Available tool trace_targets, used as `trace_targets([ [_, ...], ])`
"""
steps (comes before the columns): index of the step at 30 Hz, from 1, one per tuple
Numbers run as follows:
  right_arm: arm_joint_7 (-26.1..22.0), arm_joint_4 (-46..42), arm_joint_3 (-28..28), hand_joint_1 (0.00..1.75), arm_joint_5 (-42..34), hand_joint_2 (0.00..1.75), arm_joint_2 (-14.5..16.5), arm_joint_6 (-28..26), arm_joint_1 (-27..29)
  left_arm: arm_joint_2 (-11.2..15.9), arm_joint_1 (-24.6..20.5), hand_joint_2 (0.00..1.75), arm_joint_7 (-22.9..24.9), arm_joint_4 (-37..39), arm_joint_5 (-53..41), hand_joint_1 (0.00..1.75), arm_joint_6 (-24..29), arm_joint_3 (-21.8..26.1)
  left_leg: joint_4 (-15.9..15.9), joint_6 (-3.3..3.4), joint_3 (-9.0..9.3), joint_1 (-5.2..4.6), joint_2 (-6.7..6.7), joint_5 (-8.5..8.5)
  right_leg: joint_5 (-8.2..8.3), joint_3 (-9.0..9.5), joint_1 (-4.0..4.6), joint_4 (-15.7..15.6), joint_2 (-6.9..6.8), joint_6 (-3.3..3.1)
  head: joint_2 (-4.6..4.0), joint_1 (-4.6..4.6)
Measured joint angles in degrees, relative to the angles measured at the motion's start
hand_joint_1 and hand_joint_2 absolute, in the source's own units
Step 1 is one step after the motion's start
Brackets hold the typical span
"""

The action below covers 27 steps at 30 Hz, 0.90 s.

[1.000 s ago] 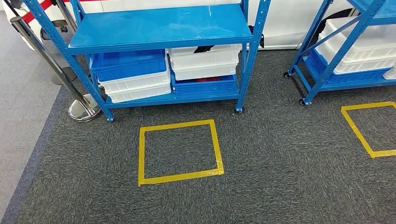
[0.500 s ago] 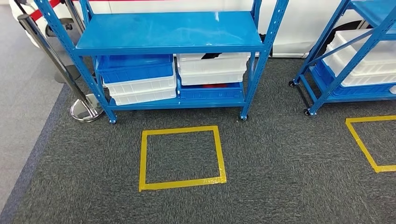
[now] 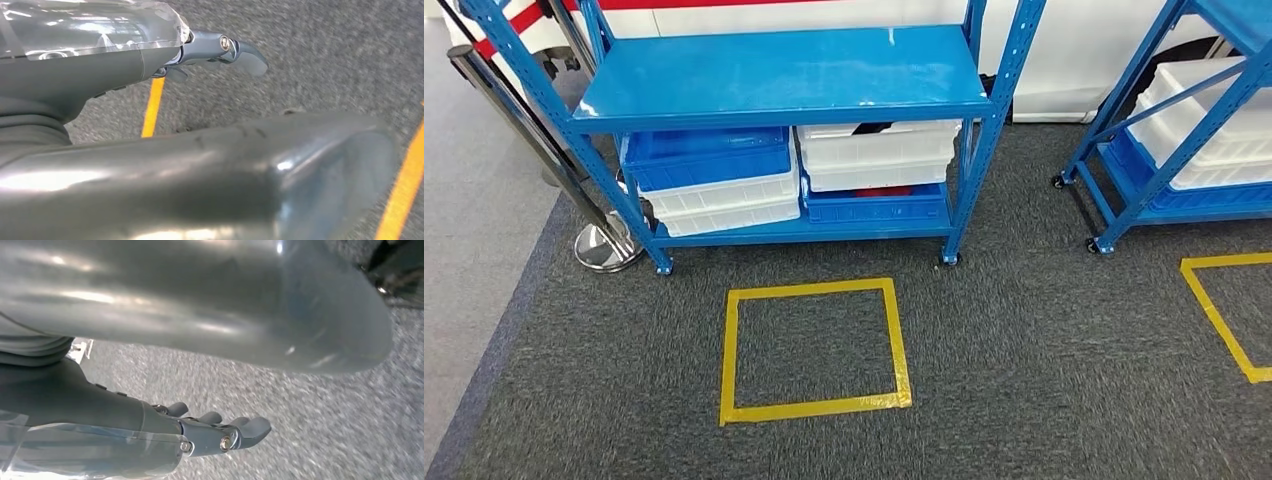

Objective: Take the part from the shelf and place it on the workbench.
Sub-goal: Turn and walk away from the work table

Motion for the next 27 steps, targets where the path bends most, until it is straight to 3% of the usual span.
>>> trace_targets([
  [2, 0.0, 0.0, 0.0, 0.0, -0.1, 0.0, 0.0, 0.0, 0.0, 0.0, 0.0, 0.0, 0.0, 0.0, 0.0, 0.0, 0.0, 0.0, 6.8, -0.34, -4.88, 0.14, 0.06, -2.68, -0.79, 0.81, 0.08, 0.0, 0.02, -0.24, 0.0, -0.01],
  [3, 0.0, 0.0, 0.0, 0.0, -0.2, 0.0, 0.0, 0.0, 0.0, 0.0, 0.1, 0.0, 0.0, 0.0, -0.1, 0.0, 0.0, -0.1, 8.5, -0.35, -6.6, 0.19, 0.07, -3.42, -1.25, 1.35, 0.14, 0.0, 0.08, -0.24, 0.0, -0.01],
  [4, 0.0, 0.0, 0.0, 0.0, -0.2, 0.0, 0.0, 0.0, 0.0, 0.0, 0.1, 0.0, 0.0, 0.0, -0.1, 0.0, 0.0, -0.1, 8.3, -0.22, -7.41, 0.19, 0.07, -3.13, -1.74, 2.01, 0.18, 0.0, 0.13, -0.22, 0.0, -0.01],
  [5, 0.0, 0.0, 0.0, 0.0, -0.3, 0.0, 0.0, 0.0, 0.0, 0.0, 0.2, 0.0, 0.0, 0.0, -0.1, 0.0, 0.0, -0.2, 6.1, 0.04, -7.29, 0.13, 0.08, -1.52, -2.28, 2.79, 0.24, 0.0, 0.16, -0.15, 0.0, -0.01],
  [7, 0.1, 0.0, 0.0, 0.0, -0.4, 0.0, 0.0, 0.0, 0.0, 0.1, 0.3, 0.0, 0.0, 0.0, -0.1, 0.0, -0.1, -0.3, -1.2, 1.02, -5.71, -0.26, 0.23, 4.14, -3.44, 4.3, 0.34, -0.1, 0.14, 0.07, 0.0, 0.0],
  [8, 0.1, 0.0, 0.0, 0.0, -0.5, 0.0, 0.1, 0.0, 0.0, 0.1, 0.3, 0.0, 0.0, 0.0, -0.2, 0.0, -0.1, -0.3, -4.2, 1.42, -5.02, -0.53, 0.34, 6.02, -3.95, 4.78, 0.38, -0.1, 0.18, 0.32, 0.0, 0.01],
  [9, 0.1, 0.0, 0.0, 0.0, -0.5, 0.0, 0.2, -0.1, -0.1, 0.2, 0.3, 0.0, 0.0, 0.0, -0.2, 0.0, -0.1, -0.4, -6.1, 1.77, -4.57, -0.76, 0.43, 7.1, -4.39, 5.12, 0.39, -0.3, 0.2, 0.65, 0.0, 0.0],
  [13, 0.2, 0.0, 0.0, 0.0, -0.5, 0.0, 0.2, -0.1, -0.5, 0.1, 0.2, 0.0, 0.3, 0.0, -0.2, 0.0, -0.2, -0.5, -8.3, 2.87, -2.19, -0.51, 0.23, 6.85, -4.35, 6.27, 0.47, 1.0, 0.22, 2.08, 0.0, 0.0],
  [15, 0.2, 0.0, 0.0, 0.0, -0.5, 0.0, 0.1, -0.2, -0.6, 0.0, 0.1, 0.0, 0.3, 0.0, -0.2, 0.0, -0.2, -0.5, -9.0, 3.29, -0.73, -0.3, 0.18, 6.56, -5.55, 3.73, 0.31, 5.7, 0.3, 2.45, 0.0, 0.02],
  [17, 0.1, 0.0, 0.0, 0.0, -0.5, 0.0, 0.1, -0.2, -0.7, 0.0, 0.0, 0.0, 0.4, 0.0, -0.2, 0.0, -0.2, -0.5, -9.1, 3.51, 0.05, -0.33, 0.13, 5.82, -8.52, -1.28, 0.16, 12.2, 0.35, 2.9, 0.0, 0.02],
  [19, 0.1, 0.0, 0.0, 0.0, -0.4, 0.0, 0.1, -0.2, -0.7, -0.1, 0.1, 0.0, 0.4, 0.0, -0.2, 0.0, -0.2, -0.5, -9.1, 3.5, 1.15, -0.32, -0.04, 4.8, -10.33, -4.69, 0.07, 14.5, 0.34, 3.19, 0.0, 0.02],
  [20, 0.1, 0.0, 0.0, 0.0, -0.4, 0.0, 0.1, -0.2, -0.6, -0.1, 0.1, 0.0, 0.4, 0.0, -0.2, 0.0, -0.2, -0.5, -9.1, 3.43, 1.88, -0.29, -0.16, 4.26, -9.41, -5.11, 0.04, 13.0, 0.34, 3.25, 0.0, 0.02],
  [21, 0.1, 0.0, 0.0, 0.0, -0.4, 0.0, 0.0, -0.2, -0.4, -0.1, 0.2, 0.0, 0.4, 0.0, -0.2, 0.0, -0.2, -0.5, -9.1, 3.29, 2.68, -0.27, -0.24, 3.68, -7.1, -4.89, 0.01, 10.3, 0.33, 3.2, 0.0, 0.02],
  [22, 0.1, 0.0, 0.0, 0.0, -0.4, 0.0, -0.1, -0.2, -0.3, -0.2, 0.2, 0.0, 0.4, 0.0, -0.2, 0.0, -0.2, -0.5, -9.1, 3.08, 3.37, -0.29, -0.31, 3.07, -3.64, -4.46, 0.02, 6.7, 0.32, 3.07, 0.0, 0.02],
  [24, 0.1, 0.1, 0.0, 0.0, -0.4, 0.0, -0.2, -0.2, -0.1, -0.2, 0.2, 0.0, 0.4, 0.0, -0.2, 0.0, -0.3, -0.5, -8.8, 2.45, 4.33, -0.49, -0.43, 1.78, 1.13, -3.83, 0.23, 2.0, 0.28, 2.4, 0.0, 0.02],
  [25, 0.1, 0.1, 0.0, 0.0, -0.4, 0.0, -0.2, -0.2, -0.1, -0.2, 0.1, 0.0, 0.4, 0.0, -0.2, 0.0, -0.3, -0.5, -8.6, 2.08, 4.72, -0.59, -0.46, 1.34, 2.18, -3.73, 0.32, 1.0, 0.29, 1.95, 0.0, 0.01],
  [27, 0.1, 0.1, 0.0, 0.0, -0.3, 0.0, -0.2, -0.2, -0.1, -0.2, 0.0, 0.0, 0.3, 0.0, -0.2, 0.0, -0.3, -0.5, -7.9, 1.41, 5.04, -0.66, -0.43, 1.03, 2.03, -3.1, 0.3, 0.8, 0.36, 1.08, 0.0, -0.01],
])
